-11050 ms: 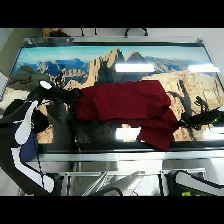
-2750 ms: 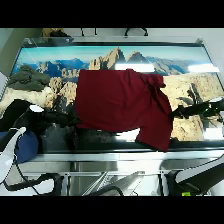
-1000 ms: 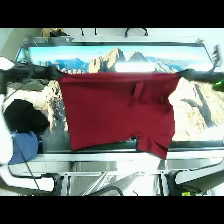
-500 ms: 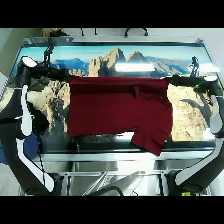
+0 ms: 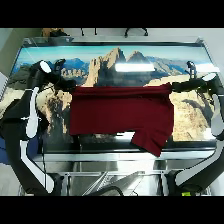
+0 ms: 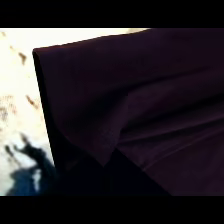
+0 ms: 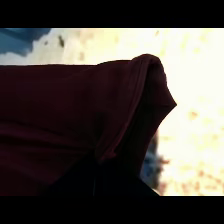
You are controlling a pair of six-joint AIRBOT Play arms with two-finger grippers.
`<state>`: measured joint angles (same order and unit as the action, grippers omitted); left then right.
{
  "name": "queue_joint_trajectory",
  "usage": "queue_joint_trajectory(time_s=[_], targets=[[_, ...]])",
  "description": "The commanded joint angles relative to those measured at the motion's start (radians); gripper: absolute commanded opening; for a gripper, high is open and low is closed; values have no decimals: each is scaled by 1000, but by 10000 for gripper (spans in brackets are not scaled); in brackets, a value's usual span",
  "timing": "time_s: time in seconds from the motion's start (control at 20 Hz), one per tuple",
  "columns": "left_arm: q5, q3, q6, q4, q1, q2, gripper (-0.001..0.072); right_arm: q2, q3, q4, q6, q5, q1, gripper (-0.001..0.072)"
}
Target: Fold the shirts.
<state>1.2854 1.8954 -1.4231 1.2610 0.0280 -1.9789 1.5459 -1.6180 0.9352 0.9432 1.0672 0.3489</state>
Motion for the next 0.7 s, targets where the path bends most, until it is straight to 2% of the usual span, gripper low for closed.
queue_joint_trajectory(time_s=[0.0, 0.15, 0.2, 0.25, 0.3, 0.4, 0.5, 0.65], targets=[[-29, -14, -44, 84, 41, -11, 11, 15, 9, 41, 11, -3, -3, 16], [-29, -14, -44, 83, 53, -24, 15, 27, 10, 38, 11, -4, -11, 26], [-21, -10, -44, 83, 53, -24, 98, 24, 9, 37, 11, -4, -16, 210], [8, 11, -45, 82, 52, -24, 505, 13, 9, 38, 11, -3, -20, 386], [43, 42, -60, 82, 47, -24, 667, -6, 8, 38, 11, -4, -25, 393], [147, 131, -64, 77, 32, -24, 663, -75, 8, 65, 22, -4, -19, 393], [268, 186, -72, 74, 16, -6, 663, -160, 9, 152, 114, 19, -1, 394], [335, 17, -71, 73, -21, 106, 663, -275, 49, 204, 246, 191, 74, 394]])
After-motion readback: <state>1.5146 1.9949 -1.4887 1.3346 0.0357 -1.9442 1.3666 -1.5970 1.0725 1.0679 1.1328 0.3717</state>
